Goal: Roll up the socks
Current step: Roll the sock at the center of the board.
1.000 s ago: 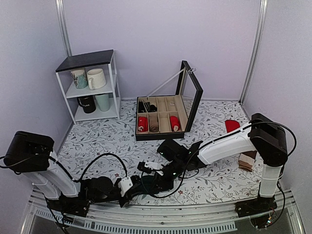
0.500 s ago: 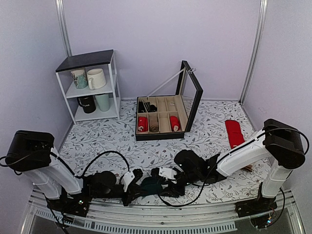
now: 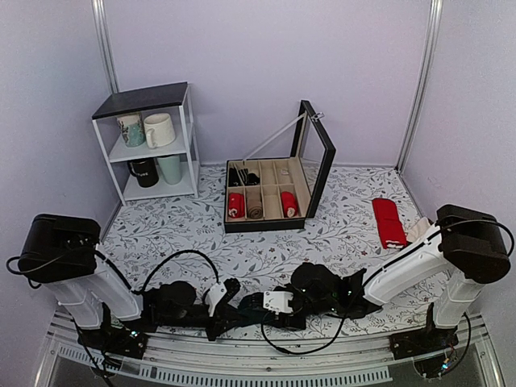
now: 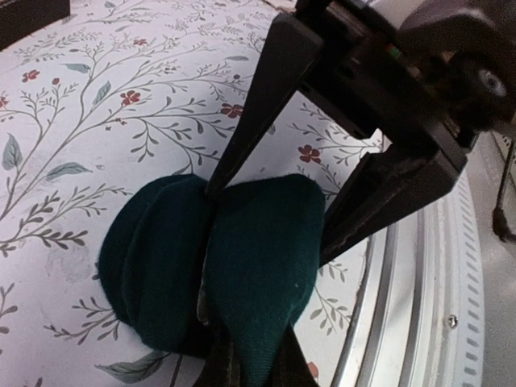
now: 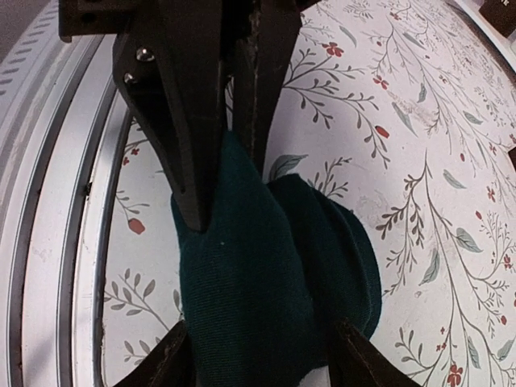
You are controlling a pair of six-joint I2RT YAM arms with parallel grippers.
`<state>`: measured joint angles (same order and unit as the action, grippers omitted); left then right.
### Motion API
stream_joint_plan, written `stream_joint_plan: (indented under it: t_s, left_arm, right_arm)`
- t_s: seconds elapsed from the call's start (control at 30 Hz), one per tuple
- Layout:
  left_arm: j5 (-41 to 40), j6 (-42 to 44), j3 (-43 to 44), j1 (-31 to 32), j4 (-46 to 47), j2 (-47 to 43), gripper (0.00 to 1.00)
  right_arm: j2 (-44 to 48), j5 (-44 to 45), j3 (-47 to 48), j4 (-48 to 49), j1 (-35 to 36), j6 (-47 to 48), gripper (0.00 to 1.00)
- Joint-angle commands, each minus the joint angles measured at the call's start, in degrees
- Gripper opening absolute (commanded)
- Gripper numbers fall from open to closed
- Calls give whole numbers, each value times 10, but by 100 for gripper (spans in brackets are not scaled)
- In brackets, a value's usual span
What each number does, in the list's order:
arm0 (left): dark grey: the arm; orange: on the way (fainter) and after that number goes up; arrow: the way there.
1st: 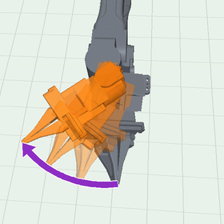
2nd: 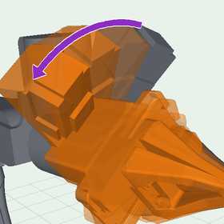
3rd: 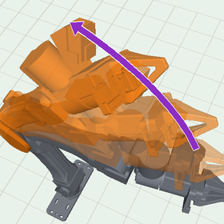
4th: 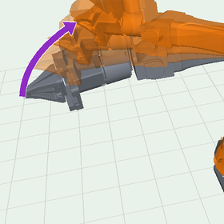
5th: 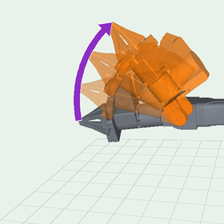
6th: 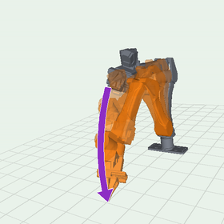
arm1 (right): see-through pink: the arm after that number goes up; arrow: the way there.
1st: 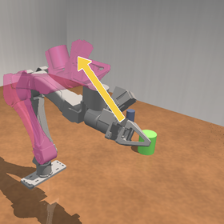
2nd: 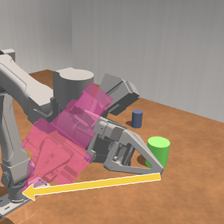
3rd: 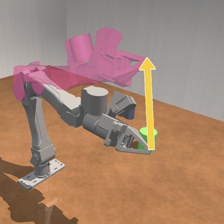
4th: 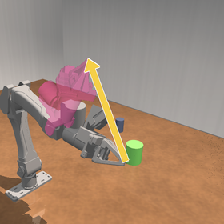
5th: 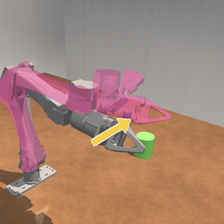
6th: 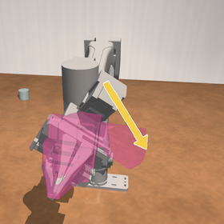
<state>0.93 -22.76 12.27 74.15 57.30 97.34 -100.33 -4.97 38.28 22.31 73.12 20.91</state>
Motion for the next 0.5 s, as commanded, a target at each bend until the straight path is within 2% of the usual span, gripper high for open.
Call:
stream_joint_plan:
  t_s: [0.0,0.23,0.27,0.37,0.47]
  left_arm:
    - [35,-7,-17,-2,-118,36,0]
    - [41,-7,-19,-5,-107,48,0]
    - [42,-7,-19,-5,-107,50,0]
    - [47,-3,-14,-6,-105,57,0]
    - [47,5,-13,-7,-103,56,0]
  right_arm:
    - [24,-5,2,31,4,8,56]
    - [-5,-29,24,13,5,-6,50]
    - [-8,-30,23,13,4,-10,48]
    - [-18,-43,31,2,4,-25,32]
    - [-35,-52,45,-33,4,-44,25]
